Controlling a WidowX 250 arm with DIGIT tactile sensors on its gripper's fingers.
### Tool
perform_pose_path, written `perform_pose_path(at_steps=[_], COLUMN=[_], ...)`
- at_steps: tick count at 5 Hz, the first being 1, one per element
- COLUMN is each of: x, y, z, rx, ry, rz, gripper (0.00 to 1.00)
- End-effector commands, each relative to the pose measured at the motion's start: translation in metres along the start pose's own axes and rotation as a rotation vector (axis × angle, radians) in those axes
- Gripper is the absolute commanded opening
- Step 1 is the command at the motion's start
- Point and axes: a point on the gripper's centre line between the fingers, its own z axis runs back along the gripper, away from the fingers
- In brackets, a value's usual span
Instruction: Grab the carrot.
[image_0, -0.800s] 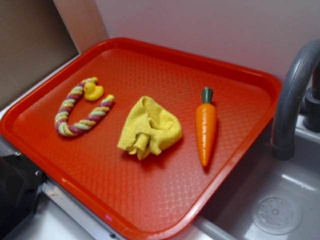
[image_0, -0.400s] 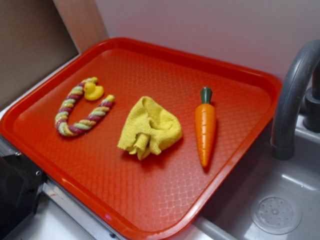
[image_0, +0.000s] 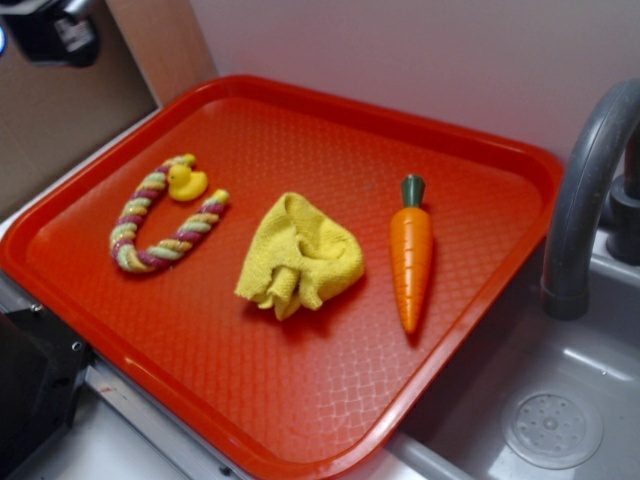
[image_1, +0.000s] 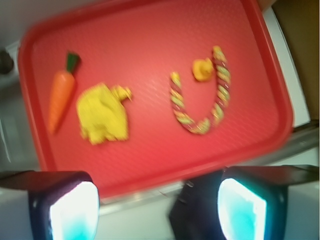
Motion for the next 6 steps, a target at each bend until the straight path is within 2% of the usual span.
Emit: perform_pose_path(at_steps=[1,2,3,4,6], x=[0.046,0.058,0.061,0.065,0.061], y=[-0.073,-0.09,-0.108,-0.119,-0.132], z=[-0.028,-0.047,-0.077,-0.102,-0.156], rx=[-0.03,-0.034,-0.075,-0.063,0.03], ry=[-0.03,-0.07,-0.081,-0.105,-0.116], rz=[0.168,0.182,0.184,0.18,0.148], gripper=[1.0,1.0,1.0,1.0,1.0])
